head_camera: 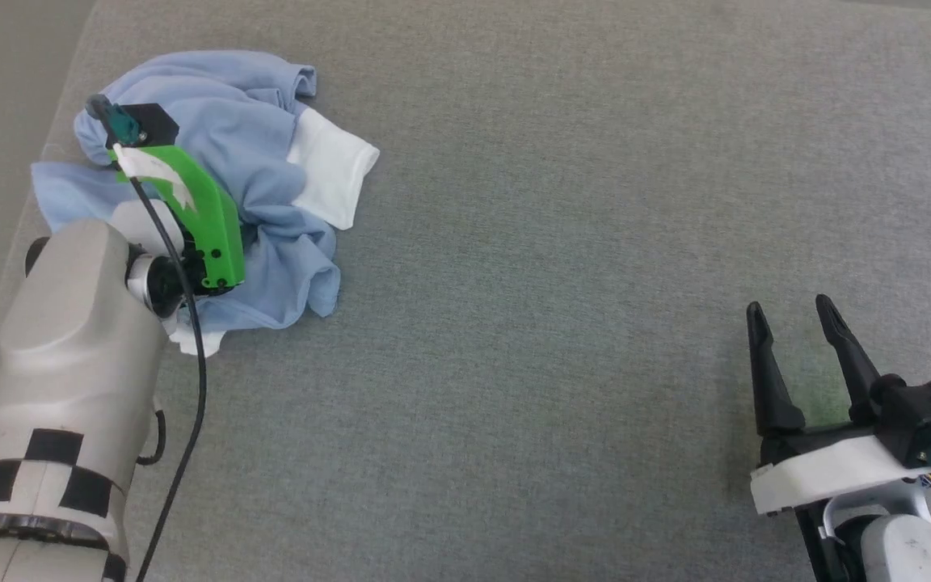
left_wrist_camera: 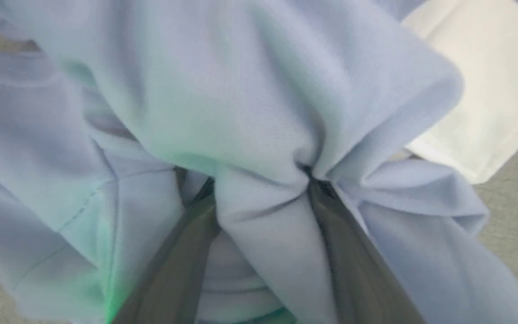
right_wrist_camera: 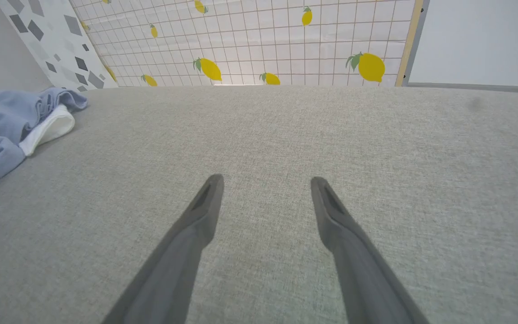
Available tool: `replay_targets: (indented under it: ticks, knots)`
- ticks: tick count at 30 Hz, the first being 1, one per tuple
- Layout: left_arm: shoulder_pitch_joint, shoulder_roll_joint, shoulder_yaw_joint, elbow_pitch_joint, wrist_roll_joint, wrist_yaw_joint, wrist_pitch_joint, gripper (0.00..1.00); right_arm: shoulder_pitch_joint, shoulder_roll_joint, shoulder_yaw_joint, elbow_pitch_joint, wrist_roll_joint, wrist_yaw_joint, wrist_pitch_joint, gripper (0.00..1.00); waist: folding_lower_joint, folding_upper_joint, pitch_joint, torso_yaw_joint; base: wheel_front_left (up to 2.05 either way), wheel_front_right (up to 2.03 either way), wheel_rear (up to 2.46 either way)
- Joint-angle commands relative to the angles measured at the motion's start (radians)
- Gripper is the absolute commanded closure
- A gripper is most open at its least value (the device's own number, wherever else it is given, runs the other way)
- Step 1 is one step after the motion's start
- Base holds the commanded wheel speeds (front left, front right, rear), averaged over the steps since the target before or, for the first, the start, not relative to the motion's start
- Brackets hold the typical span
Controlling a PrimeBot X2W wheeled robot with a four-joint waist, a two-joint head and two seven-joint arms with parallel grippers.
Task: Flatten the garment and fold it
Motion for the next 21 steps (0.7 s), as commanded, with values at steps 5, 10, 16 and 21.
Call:
replay_targets:
  ticks: [5, 10, 16, 21]
  knots:
    - [0.014, -0.006, 0.034, 0.021, -0.027, 0.014, -0.139, 1.0, -0.022, 0.0, 0.004, 0.026, 0.006, -0.002, -0.017, 0.0, -0.0001, 0.0036, -0.039, 0.024, 0.0, 0.0, 0.0]
    - [-0.033, 0.0, 0.08, -0.002, -0.05, 0.014, -0.287, 1.0, -0.013, 0.0, 0.001, 0.057, 0.023, -0.002, -0.03, 0.0, -0.0001, 0.0036, -0.1, 0.046, 0.0, 0.0, 0.0]
    - [-0.125, 0.042, 0.096, -0.079, -0.043, -0.009, -0.439, 1.0, 0.0, 0.0, 0.001, 0.103, 0.056, -0.002, -0.055, 0.0, -0.0001, 0.0036, -0.182, 0.058, 0.0, 0.0, 0.0]
    - [-0.186, 0.053, 0.078, -0.162, -0.044, -0.024, -0.482, 1.0, 0.016, 0.0, 0.003, 0.146, 0.084, -0.002, -0.074, 0.0, -0.0001, 0.0036, -0.244, 0.056, 0.0, 0.0, 0.0]
